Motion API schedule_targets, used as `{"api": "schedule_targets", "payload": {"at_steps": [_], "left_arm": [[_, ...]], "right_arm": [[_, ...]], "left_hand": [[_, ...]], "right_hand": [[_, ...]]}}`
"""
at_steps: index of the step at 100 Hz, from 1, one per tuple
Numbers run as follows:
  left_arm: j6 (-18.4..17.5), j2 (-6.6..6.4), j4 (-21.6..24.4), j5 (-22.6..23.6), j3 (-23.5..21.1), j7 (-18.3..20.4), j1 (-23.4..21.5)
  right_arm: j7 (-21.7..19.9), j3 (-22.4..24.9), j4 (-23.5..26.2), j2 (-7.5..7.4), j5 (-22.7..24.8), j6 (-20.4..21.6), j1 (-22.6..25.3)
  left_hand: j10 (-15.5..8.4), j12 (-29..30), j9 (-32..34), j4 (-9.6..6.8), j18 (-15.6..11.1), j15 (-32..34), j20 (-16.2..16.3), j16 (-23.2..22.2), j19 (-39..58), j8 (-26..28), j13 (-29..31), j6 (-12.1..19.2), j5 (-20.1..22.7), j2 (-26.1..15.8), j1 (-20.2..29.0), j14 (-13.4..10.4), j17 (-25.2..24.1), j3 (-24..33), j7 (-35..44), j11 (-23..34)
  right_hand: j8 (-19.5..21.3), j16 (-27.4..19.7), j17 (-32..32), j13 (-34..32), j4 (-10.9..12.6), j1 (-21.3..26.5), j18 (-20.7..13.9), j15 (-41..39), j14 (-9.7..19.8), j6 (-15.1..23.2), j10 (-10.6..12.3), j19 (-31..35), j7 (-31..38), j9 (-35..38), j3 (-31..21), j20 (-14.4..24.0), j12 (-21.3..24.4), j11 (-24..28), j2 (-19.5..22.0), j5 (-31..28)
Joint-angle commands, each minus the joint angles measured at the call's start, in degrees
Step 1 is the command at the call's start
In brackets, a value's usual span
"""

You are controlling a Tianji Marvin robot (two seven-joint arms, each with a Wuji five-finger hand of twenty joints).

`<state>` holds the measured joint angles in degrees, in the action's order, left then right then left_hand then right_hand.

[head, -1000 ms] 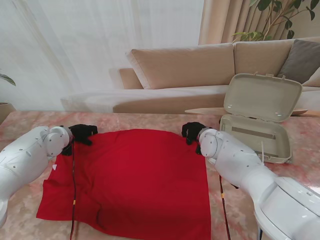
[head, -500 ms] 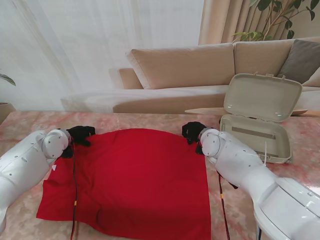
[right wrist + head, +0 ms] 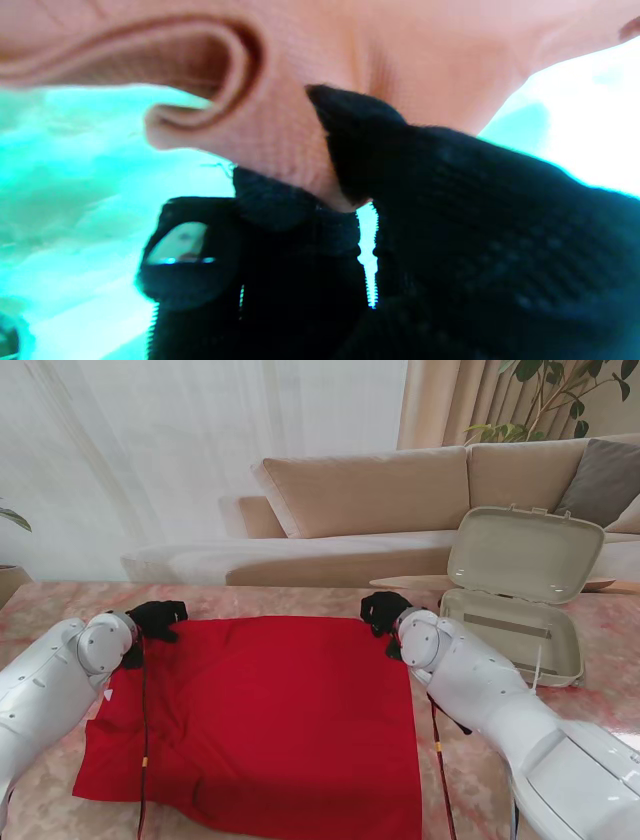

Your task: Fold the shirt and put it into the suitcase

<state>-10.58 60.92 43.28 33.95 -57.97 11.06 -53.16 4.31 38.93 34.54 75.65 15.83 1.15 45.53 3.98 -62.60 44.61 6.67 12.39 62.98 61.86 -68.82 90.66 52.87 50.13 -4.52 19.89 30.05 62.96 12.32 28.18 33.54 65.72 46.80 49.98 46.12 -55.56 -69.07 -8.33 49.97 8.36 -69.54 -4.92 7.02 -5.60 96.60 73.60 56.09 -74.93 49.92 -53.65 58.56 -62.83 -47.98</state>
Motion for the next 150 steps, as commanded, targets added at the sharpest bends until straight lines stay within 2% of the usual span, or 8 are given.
{"api": "schedule_targets", "payload": {"at_steps": [1, 4, 15, 23, 52, 105, 145, 150], "left_arm": [[0.2, -0.03, 0.3, 0.0, -0.4, -0.4, 1.0], [0.3, 0.04, 0.3, -0.1, -0.4, -0.5, 1.2], [0.3, 0.25, 0.0, -0.1, -0.6, -1.4, 2.0], [0.5, 0.47, -0.2, -0.2, -0.7, -2.2, 2.5], [-0.8, 0.49, 1.3, 0.5, -2.4, -3.3, 2.6], [-1.8, -1.68, 21.2, 8.0, -16.3, 1.0, -12.7], [-1.1, -2.27, 38.2, 10.5, -27.1, 5.4, -27.5], [-1.4, -2.34, 39.9, 10.7, -28.3, 6.0, -29.0]], "right_arm": [[-0.3, 0.2, 0.4, 0.12, -0.2, -0.5, -0.5], [-0.2, 0.3, 0.5, 0.14, -0.2, -0.6, -0.6], [0.4, 0.4, 0.4, 0.28, 0.0, -0.9, -1.2], [0.7, 0.5, 0.3, 0.37, 0.1, -1.2, -1.7], [1.8, 2.4, 2.5, -0.55, 1.3, -2.8, -1.7], [0.6, 13.1, 19.6, -7.1, 9.0, -3.1, 9.3], [-1.6, 22.3, 33.8, -10.03, 13.4, -1.9, 20.6], [-2.0, 23.3, 35.4, -10.3, 13.9, -1.6, 22.0]], "left_hand": [[-2.2, -1.3, -0.1, 0.85, -0.9, -0.2, 1.7, -1.1, 0.3, 0.0, -1.5, 2.0, -0.4, -2.0, 4.7, 2.2, -1.3, -1.0, 1.2, 0.7], [-2.3, -1.4, -0.2, 0.87, -0.9, -0.3, 1.7, -1.1, 0.1, 0.0, -1.7, 2.0, -0.4, -2.1, 4.7, 2.3, -1.7, -1.3, 1.3, 0.7], [-2.4, -1.6, -0.5, 0.87, -0.9, -0.5, 1.7, -1.2, -0.2, 0.0, -2.1, 2.1, -0.6, -2.5, 5.0, 2.2, -2.0, -1.7, 1.3, 0.8], [-2.4, -1.7, -0.8, 0.8, -1.0, -0.6, 1.8, -1.2, -0.5, -0.1, -2.5, 2.2, -0.9, -2.9, 5.3, 2.2, -2.4, -2.2, 1.2, 0.8], [-2.7, -1.8, -1.0, 0.57, -1.1, -1.1, 1.9, -1.2, -1.2, -0.3, -2.8, 2.5, -1.0, -3.4, 5.8, 2.1, -2.9, -3.6, 1.2, 0.6], [-2.6, -1.7, -0.8, 0.59, -1.1, -1.4, 2.1, -1.2, -1.4, -0.5, -2.7, 2.4, -0.9, -3.2, 6.3, 2.3, -2.9, -4.8, 1.2, 0.4], [-2.6, -1.7, -0.2, 0.56, -0.5, -1.7, 2.3, -1.2, -1.6, -0.9, -2.3, 2.1, -0.2, -3.0, 6.5, 2.5, -2.8, -5.1, 0.7, -0.1], [-2.6, -1.6, 0.0, 0.56, -0.5, -1.8, 2.3, -1.2, -1.7, -0.9, -2.3, 2.1, -0.2, -3.0, 6.5, 2.5, -2.8, -5.2, 0.7, -0.2]], "right_hand": [[1.3, 1.6, -0.9, -2.7, 2.2, 2.9, -4.8, -1.5, -2.0, 2.2, 2.1, 3.7, 2.8, 1.3, -5.1, 1.7, -2.1, 3.4, -1.2, -1.4], [1.5, 1.7, 2.8, -2.7, 2.2, 2.9, -2.2, -1.5, -2.1, 2.2, 2.2, 1.0, 2.8, 1.2, -5.2, 1.8, -2.2, 3.4, -1.0, -1.4], [1.8, 1.9, 4.1, -2.4, 2.0, 2.9, -1.3, -1.5, -2.2, 2.3, 2.3, -0.3, 2.8, 0.9, -5.2, 2.8, -2.6, 3.4, -0.7, -1.2], [2.0, 2.1, -1.6, -2.1, 1.9, 2.9, -5.8, -1.5, -2.3, 2.3, 2.3, 4.0, 2.8, 0.7, -5.1, 3.4, -2.8, 3.4, -0.6, -1.2], [2.2, 2.2, -2.0, -2.0, 1.8, 3.0, -6.0, -1.5, -2.4, 2.5, 2.4, 4.4, 2.9, 0.8, -5.2, 2.8, -2.9, 3.4, -0.6, -1.5], [2.4, 1.9, -2.7, -2.8, 1.8, 2.9, -5.8, -1.6, -2.2, 2.9, 2.5, 4.5, 2.7, 1.8, -5.3, 2.4, -2.8, 3.2, -1.2, -2.4], [2.6, 2.0, -2.9, -2.9, 1.8, 3.1, -5.8, -1.4, -2.4, 2.8, 2.3, 4.5, 2.4, 1.8, -5.1, 2.4, -2.8, 2.8, -1.7, -2.4], [2.8, 2.1, 0.6, -2.9, 1.8, 3.2, -3.6, -1.3, -2.5, 2.7, 2.2, 2.3, 2.1, 1.8, -5.1, 4.2, -3.1, 2.4, -1.8, -2.5]]}}
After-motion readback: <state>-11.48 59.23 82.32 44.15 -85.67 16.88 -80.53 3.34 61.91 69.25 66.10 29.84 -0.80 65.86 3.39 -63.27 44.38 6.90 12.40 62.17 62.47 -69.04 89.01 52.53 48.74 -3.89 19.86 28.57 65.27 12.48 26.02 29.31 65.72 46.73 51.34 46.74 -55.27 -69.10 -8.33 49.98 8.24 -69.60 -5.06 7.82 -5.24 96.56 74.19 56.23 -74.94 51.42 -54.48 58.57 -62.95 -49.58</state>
